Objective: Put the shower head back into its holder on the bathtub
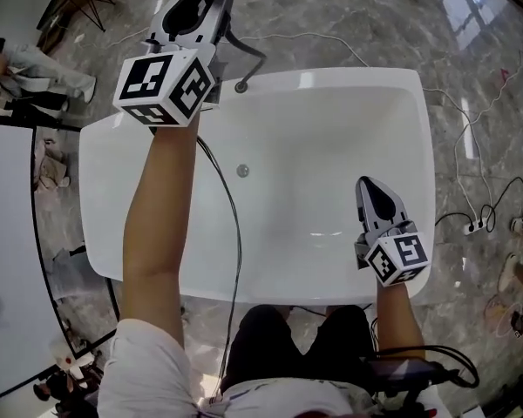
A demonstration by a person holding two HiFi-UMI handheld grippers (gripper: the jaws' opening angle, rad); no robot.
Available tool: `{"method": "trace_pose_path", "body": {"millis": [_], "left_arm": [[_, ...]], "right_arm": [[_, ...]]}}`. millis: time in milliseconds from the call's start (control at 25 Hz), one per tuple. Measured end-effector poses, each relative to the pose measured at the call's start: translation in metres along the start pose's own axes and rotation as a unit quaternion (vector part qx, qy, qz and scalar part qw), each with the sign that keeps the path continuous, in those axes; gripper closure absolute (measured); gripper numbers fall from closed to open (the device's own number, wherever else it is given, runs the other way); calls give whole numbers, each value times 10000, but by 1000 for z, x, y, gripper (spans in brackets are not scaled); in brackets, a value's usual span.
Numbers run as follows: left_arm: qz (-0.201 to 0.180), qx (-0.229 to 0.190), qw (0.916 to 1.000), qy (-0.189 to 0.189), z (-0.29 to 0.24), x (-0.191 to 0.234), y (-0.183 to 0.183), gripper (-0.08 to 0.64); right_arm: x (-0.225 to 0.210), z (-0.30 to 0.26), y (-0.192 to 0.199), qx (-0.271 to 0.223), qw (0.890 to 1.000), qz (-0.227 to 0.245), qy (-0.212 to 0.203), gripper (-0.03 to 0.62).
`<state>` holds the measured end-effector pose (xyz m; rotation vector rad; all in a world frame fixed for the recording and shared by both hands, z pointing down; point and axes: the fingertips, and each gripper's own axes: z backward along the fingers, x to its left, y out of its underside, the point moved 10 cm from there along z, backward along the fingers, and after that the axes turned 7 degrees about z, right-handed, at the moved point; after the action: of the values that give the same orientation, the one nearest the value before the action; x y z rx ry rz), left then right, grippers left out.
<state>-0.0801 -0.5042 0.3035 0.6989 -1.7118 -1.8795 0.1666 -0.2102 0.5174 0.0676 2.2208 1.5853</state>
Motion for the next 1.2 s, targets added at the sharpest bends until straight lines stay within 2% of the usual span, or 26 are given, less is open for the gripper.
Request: {"method": "trace_pose_path", "body": {"millis": [160, 280, 520, 680, 800, 1040, 1200], "left_arm": [[-214, 156, 9994, -202, 13, 24, -12, 422], [-143, 304, 9984, -447, 22, 35, 0, 422], [201, 445, 9958, -769, 26, 44, 61, 422], [568, 440, 9925, -985, 22, 54, 106, 422], [607, 537, 9914, -1029, 15, 57, 138, 422], [812, 517, 9878, -1224, 21, 66, 190, 422], [844, 536, 9867, -1284, 23, 85, 228, 422]], "right_arm": [[21, -10, -8, 36, 9999, 19, -121, 586], [34, -15, -7, 47, 9999, -11, -154, 586], [41, -23, 9, 155, 9998, -37, -120, 586], [37, -26, 25, 250, 9996, -71, -92, 586], [29, -33, 41, 319, 9994, -45, -99, 586], [18, -60, 53, 350, 9977, 455, -359, 586], [8, -95, 59, 225, 9972, 614, -375, 586]]}}
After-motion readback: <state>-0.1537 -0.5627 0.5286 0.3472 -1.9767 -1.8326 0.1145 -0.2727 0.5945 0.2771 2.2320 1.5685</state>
